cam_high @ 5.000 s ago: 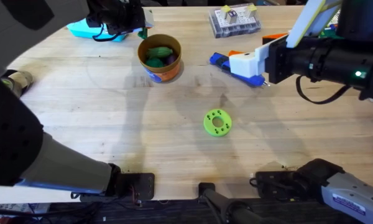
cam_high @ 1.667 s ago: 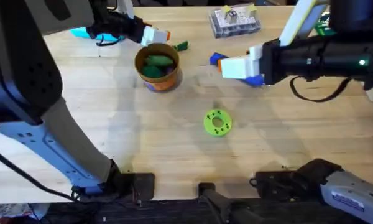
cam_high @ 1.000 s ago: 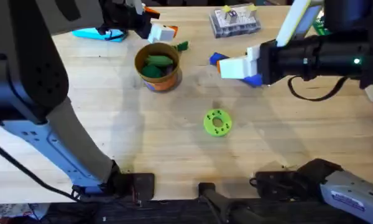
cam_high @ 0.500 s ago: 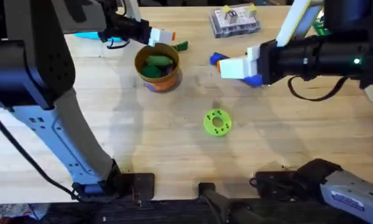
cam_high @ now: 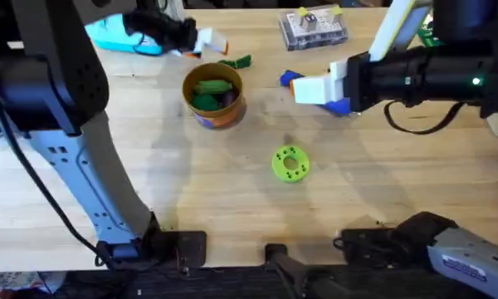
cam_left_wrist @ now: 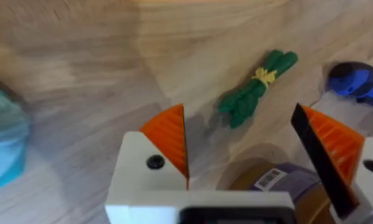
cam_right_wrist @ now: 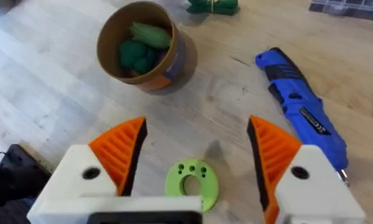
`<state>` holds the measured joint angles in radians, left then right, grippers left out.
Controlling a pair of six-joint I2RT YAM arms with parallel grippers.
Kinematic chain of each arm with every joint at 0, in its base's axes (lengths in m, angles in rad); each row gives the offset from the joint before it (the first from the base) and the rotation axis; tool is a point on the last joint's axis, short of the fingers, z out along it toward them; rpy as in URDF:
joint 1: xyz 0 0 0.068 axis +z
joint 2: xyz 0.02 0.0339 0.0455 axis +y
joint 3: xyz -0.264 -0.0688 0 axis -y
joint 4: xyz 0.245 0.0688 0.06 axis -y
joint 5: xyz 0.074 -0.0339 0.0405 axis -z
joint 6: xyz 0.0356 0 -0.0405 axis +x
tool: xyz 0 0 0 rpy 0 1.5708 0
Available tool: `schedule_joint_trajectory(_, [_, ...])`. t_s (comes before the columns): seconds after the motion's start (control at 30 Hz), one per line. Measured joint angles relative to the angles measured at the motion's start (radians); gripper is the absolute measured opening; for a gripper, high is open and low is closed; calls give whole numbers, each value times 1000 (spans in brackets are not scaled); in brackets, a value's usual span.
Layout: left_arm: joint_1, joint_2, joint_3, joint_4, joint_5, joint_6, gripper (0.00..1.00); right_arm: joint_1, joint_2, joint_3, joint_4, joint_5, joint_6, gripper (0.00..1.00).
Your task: Pick up the gripper from the table and insert it into the empty holder that is missing its gripper. Then pick up a screw, insert it into the mounting hole, and use the screwdriver to tighten it. Finally, clean up the table by picking up the vegetable and placing it into the bucket.
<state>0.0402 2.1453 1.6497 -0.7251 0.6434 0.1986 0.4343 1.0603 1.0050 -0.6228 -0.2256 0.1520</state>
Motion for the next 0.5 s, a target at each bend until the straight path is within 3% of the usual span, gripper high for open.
schedule_joint_trajectory(0.03, [-17,-6,95,-27,-54,35,986,0,0,0,0,0,0,958])
schedule_joint_trajectory(0.1, [-38,-14,129,-34,-84,58,986,0,0,0,1,0,0,958])
schedule_joint_trajectory(0.37, [-172,-12,143,-52,-188,181,986,0,0,0,1,0,0,958])
schedule_joint_trajectory(0.5, [-205,28,143,-57,-202,204,988,0,0,0,1,0,0,958])
